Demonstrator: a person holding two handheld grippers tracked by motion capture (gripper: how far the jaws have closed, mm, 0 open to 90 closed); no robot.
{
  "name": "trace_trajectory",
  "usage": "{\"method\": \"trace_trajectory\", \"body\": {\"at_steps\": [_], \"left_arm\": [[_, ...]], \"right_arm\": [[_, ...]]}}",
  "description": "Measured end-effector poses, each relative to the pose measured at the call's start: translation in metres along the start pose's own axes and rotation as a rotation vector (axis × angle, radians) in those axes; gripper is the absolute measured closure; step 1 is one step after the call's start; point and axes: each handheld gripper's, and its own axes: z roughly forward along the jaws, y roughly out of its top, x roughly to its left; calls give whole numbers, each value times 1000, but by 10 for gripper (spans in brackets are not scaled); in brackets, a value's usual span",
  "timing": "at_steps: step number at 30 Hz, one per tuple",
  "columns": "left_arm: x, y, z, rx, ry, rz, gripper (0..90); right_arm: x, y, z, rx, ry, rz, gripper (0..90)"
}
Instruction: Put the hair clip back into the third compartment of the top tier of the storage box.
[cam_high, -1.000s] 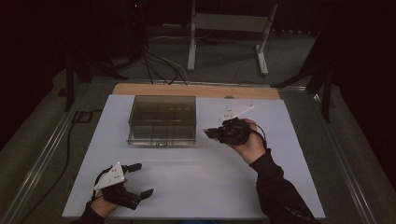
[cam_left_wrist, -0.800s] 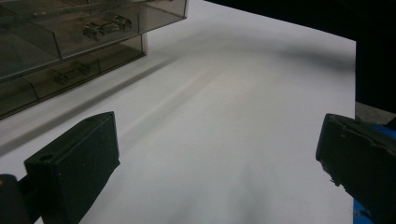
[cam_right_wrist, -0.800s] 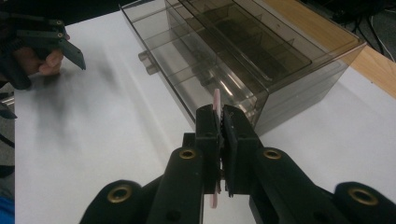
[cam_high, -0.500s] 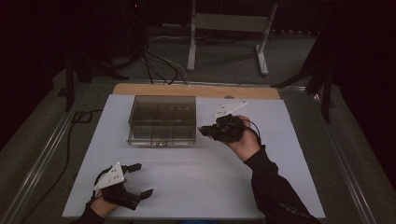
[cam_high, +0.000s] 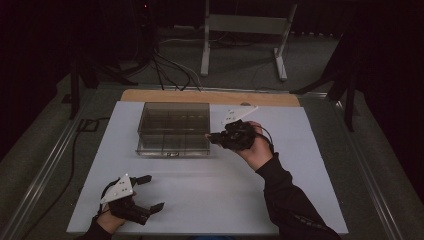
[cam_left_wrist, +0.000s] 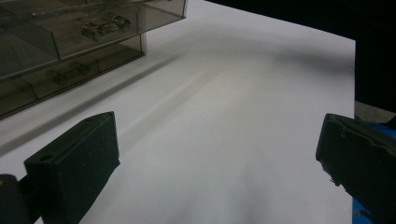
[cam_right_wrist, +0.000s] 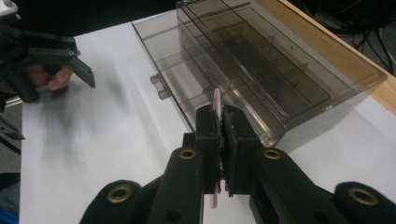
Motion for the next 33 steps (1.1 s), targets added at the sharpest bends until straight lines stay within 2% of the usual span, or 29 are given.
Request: {"method": "trace_trajectory", "body": {"at_steps": [13, 33], "left_arm": [[-1, 1, 0, 3, 2, 7, 5], [-1, 1, -1, -1, 1, 4, 5]], "right_arm": [[0, 12, 17, 11, 29, -6, 853], [-5, 17, 49, 57, 51, 11, 853]]}}
